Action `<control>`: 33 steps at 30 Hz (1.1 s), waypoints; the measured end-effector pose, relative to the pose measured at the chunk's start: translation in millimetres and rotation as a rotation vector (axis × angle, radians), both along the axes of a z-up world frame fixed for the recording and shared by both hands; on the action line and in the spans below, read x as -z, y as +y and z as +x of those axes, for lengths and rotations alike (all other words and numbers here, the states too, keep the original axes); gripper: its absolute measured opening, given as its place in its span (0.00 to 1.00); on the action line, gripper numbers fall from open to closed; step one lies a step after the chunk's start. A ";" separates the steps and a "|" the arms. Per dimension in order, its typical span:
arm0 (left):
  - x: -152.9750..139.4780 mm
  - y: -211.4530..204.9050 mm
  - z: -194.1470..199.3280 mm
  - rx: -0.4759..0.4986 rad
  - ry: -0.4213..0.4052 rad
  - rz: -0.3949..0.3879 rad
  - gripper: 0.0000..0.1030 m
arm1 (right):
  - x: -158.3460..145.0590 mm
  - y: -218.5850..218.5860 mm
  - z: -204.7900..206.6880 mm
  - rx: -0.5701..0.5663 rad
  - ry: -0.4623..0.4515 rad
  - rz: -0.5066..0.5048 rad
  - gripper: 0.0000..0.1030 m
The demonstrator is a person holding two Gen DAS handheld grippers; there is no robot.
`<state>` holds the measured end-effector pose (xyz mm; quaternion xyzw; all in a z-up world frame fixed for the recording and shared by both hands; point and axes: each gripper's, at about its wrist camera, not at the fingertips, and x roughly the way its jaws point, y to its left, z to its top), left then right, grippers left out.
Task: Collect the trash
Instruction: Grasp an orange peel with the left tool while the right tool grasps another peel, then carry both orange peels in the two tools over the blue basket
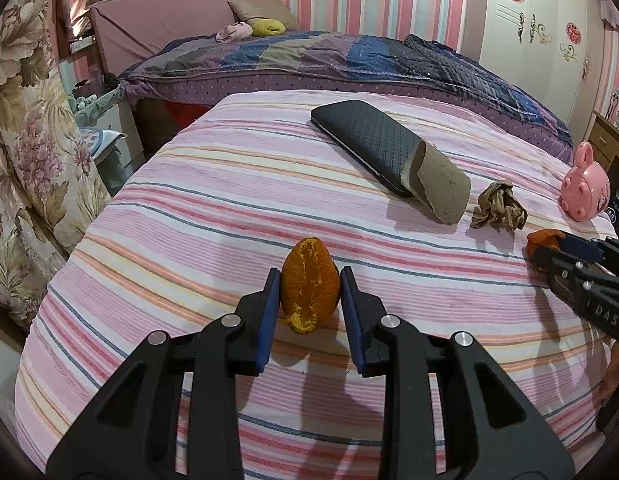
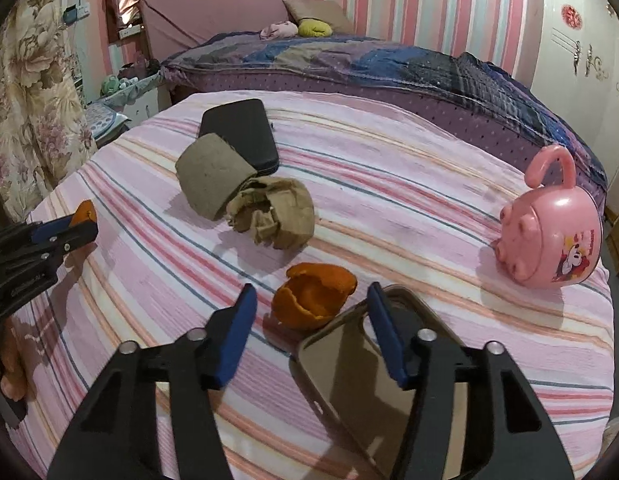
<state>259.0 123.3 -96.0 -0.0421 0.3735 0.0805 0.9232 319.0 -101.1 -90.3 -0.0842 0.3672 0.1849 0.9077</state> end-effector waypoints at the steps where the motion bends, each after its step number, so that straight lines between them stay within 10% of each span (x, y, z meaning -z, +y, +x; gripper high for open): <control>1: -0.2 -0.1 0.0 -0.001 -0.001 0.000 0.28 | 1.9 0.5 -0.7 0.000 0.000 0.002 0.37; 8: -0.8 1.7 -0.3 -0.004 -0.008 -0.009 0.28 | 0.2 -4.4 -17.7 0.003 -0.068 0.001 0.17; 33: -43.1 -60.1 -96.6 0.086 -0.138 0.038 0.28 | -44.9 -58.7 -95.4 0.027 -0.143 -0.021 0.16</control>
